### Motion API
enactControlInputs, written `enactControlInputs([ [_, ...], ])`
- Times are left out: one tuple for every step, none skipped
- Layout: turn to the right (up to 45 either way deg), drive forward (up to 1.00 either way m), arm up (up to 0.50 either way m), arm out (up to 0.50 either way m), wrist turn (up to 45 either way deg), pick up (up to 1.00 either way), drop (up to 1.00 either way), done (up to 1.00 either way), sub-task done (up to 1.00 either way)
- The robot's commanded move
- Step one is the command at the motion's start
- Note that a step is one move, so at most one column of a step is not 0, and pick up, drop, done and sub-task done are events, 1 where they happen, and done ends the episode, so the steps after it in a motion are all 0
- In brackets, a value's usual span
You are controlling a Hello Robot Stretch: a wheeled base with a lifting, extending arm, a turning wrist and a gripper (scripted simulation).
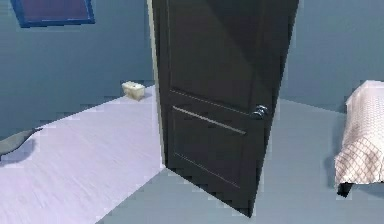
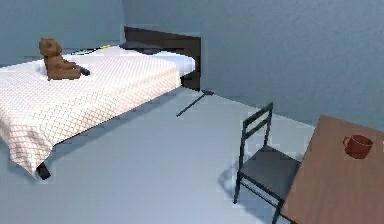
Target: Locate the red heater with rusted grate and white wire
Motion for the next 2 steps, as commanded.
enactControlInputs([
  [0.0,0.15,0.00,0.00,0.0,0.00,0.00,0.00,0.00],
  [-45.0,0.00,0.00,0.00,0.0,0.00,0.00,0.00,0.00],
])
